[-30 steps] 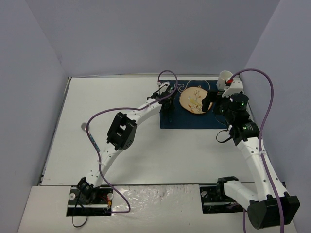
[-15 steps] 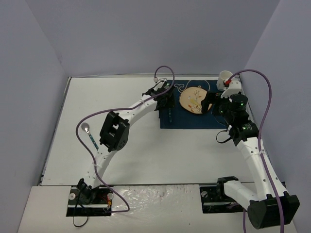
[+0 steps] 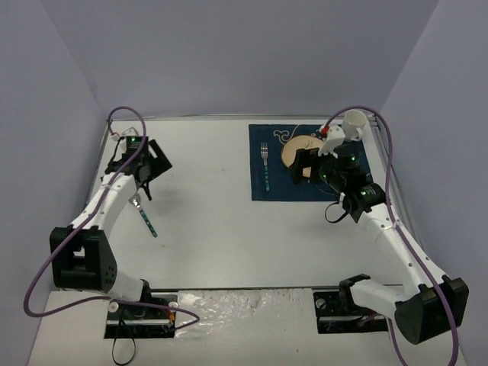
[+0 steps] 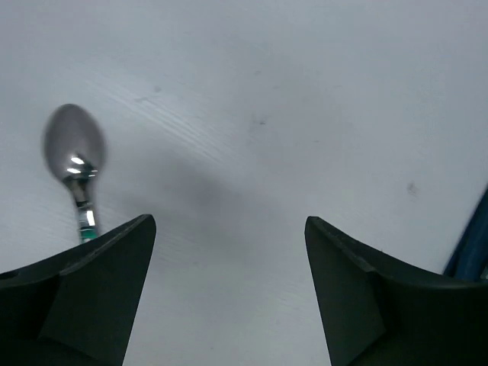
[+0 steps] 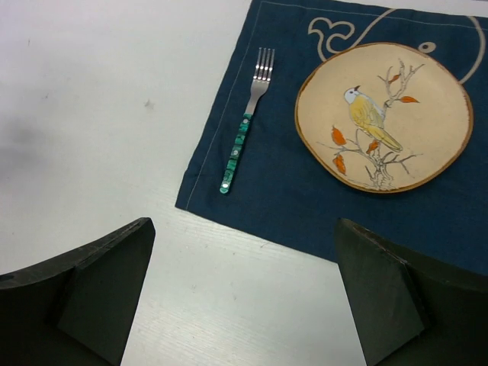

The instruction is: Set the dinner table for one person

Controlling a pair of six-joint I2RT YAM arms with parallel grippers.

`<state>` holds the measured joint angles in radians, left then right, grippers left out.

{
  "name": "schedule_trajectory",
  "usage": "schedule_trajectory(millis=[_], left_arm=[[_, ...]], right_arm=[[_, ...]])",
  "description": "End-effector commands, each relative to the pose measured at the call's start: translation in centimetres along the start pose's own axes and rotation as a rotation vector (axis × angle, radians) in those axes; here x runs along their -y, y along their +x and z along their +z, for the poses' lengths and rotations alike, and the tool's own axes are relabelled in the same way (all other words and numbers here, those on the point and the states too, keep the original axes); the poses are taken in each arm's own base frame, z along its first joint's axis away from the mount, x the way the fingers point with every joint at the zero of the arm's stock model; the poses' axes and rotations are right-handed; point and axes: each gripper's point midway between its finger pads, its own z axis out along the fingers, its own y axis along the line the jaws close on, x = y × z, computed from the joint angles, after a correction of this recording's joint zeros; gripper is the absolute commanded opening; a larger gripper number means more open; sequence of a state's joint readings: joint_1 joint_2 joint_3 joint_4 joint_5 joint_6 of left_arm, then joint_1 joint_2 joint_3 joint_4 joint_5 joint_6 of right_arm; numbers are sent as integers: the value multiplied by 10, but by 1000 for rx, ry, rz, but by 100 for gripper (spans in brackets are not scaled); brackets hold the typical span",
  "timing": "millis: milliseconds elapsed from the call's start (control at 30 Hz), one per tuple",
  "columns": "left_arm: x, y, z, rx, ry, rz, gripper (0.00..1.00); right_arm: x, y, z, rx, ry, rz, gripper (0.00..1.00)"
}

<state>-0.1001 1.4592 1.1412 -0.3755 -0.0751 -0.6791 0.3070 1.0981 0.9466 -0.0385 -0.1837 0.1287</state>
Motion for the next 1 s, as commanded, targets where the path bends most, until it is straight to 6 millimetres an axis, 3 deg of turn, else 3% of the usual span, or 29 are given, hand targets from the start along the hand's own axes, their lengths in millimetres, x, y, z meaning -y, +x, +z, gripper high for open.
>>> schedule_trajectory(millis=[0,167,433,733,800,967], left_arm=[[-56,-18,-19,85,-72,0,76],[-112,-10,-9,45,-326,37,75],[-140,-10,18,-74,-543,181,72],[-144,-6,42,-172,-654,369,67],[-131,-2,45,-180,-640,412,65],[-126,13,51,-240,-680,513,64]], right_arm=[[-34,-33,10,96,-82,-25,100],[-57,-27,22,72,-139,-41,100],[-71,-18,27,60,-176,-45,100],[-65,-12,22,62,-149,-50,100],[-64,-12,23,61,-147,-50,100],[-63,-12,22,63,-139,-48,100]])
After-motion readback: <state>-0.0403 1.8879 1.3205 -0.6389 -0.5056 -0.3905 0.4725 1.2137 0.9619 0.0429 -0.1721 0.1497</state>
